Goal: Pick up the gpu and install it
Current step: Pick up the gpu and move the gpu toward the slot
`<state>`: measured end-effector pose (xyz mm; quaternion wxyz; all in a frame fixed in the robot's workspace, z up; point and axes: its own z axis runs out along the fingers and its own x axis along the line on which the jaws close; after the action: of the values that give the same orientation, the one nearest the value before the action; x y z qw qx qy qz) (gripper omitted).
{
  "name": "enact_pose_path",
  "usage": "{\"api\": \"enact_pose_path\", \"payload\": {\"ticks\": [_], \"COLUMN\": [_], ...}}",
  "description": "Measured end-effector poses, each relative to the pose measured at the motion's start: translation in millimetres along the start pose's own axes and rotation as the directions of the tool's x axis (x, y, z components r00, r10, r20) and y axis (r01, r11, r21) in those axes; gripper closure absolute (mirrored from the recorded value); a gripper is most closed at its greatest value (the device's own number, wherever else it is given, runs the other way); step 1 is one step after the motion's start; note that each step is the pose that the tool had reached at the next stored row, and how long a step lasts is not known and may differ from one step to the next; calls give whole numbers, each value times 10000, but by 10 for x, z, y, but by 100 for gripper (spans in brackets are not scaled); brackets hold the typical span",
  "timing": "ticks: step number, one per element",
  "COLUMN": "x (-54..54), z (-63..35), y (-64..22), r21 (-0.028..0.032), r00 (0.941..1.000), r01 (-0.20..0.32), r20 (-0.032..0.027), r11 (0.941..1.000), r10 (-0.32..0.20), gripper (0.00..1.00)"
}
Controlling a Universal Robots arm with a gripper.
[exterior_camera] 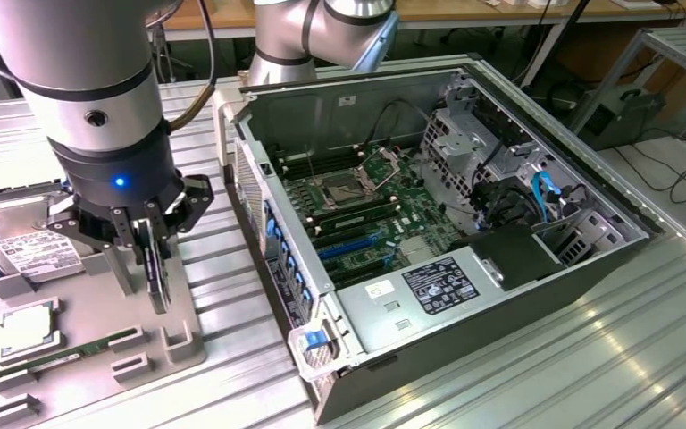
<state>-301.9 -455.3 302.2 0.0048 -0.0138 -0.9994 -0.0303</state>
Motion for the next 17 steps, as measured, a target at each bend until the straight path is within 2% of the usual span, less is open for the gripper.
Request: {"api": "enact_pose_path", "payload": {"ticks": [17], "x": [-6], "z": [-91], "y": [6], "r21": [1], "r00": [10000], "r01": [-1], "r20": [-8], "r11": [10000], "r10": [1], "gripper": [72]}}
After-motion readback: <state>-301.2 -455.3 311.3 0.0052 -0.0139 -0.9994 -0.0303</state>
